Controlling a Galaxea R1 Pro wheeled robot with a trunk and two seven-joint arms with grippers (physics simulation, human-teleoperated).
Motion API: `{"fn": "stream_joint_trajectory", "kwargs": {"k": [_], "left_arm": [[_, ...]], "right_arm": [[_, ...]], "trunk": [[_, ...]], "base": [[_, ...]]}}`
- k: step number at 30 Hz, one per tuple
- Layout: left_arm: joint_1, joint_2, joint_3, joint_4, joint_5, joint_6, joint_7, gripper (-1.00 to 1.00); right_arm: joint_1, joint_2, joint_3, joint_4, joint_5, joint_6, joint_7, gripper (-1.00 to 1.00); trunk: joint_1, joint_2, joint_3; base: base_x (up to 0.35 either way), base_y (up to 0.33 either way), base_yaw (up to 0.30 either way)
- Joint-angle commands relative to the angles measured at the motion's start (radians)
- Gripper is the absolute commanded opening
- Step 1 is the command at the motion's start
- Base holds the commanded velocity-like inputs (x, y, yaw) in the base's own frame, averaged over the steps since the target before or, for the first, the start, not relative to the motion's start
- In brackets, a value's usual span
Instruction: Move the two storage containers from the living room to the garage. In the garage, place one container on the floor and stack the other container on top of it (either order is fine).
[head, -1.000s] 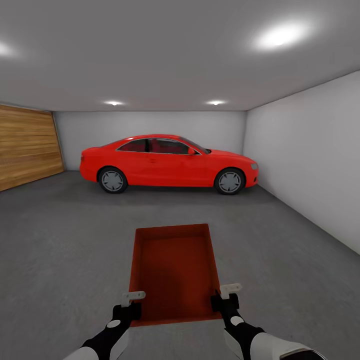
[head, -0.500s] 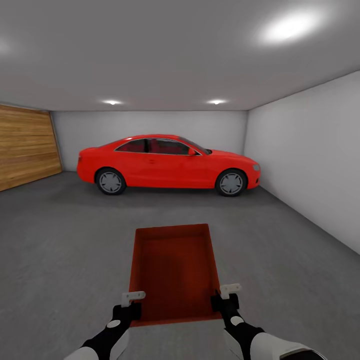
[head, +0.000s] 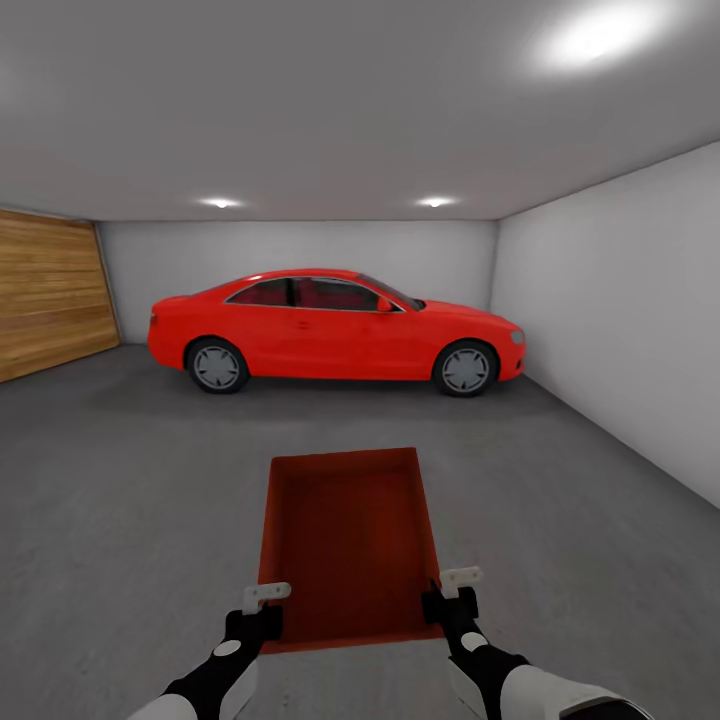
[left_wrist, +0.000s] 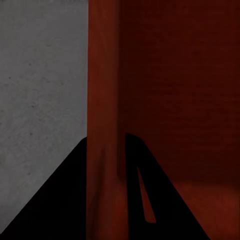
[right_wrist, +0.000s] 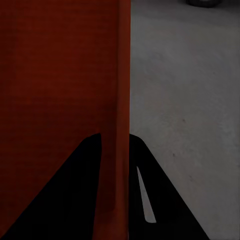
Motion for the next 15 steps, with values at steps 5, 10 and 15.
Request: {"fn": "stream_joint_trajectory", "kwargs": {"k": [5,10,15], "left_arm": [[-0.001,0.006,-0.019,-0.003,0.001,-0.037,0.008,-1.0],[-0.001,0.006,-0.019,-0.003,0.001,-0.037,0.008,-1.0],[-0.001,0.006,-0.019,-0.003,0.001,-0.037,0.008,-1.0]], "right_arm": [[-0.001,0.001,-0.04,0.003,0.012,0.002,-0.004,-1.0],[-0.001,0.001,-0.04,0.003,0.012,0.002,-0.004,-1.0],[-0.001,0.001,-0.04,0.003,0.012,0.002,-0.004,-1.0]], "trunk": [[0.001,-0.001,-0.002],[0.001,-0.001,-0.002],[0.001,-0.001,-0.002]], "base": [[0.318,0.0,0.0],[0.318,0.0,0.0],[0.318,0.0,0.0]]}}
